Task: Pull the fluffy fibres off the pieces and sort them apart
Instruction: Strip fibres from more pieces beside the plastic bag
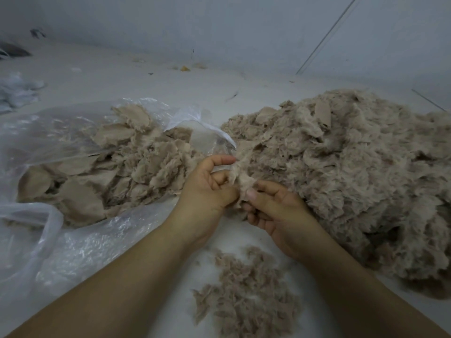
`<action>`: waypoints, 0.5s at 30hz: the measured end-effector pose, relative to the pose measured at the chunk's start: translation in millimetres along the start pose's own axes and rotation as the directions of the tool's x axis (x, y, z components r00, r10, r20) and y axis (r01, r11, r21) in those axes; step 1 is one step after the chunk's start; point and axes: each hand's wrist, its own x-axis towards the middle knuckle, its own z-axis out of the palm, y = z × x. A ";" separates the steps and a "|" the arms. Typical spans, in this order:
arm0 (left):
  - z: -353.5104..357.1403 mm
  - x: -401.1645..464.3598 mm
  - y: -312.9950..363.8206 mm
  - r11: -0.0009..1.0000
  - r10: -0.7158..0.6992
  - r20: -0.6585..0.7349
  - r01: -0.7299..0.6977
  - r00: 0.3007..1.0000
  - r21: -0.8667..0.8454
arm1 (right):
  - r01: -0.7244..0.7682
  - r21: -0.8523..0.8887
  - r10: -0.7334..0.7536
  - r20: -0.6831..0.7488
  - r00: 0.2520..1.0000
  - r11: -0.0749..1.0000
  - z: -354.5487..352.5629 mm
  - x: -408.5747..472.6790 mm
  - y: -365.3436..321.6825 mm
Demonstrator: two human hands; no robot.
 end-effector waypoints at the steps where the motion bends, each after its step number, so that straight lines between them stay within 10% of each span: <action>1: -0.3 0.6 -0.3 1.000 -0.005 -0.017 0.005 1.000 0.003 | -0.003 -0.047 0.003 0.005 1.000 0.999 -0.1 -0.1 0.2; 15: -4.3 5.6 6.3 0.934 -0.206 0.003 0.198 0.979 -0.296 | -0.031 0.012 0.032 -0.080 0.996 0.999 -2.4 3.6 4.9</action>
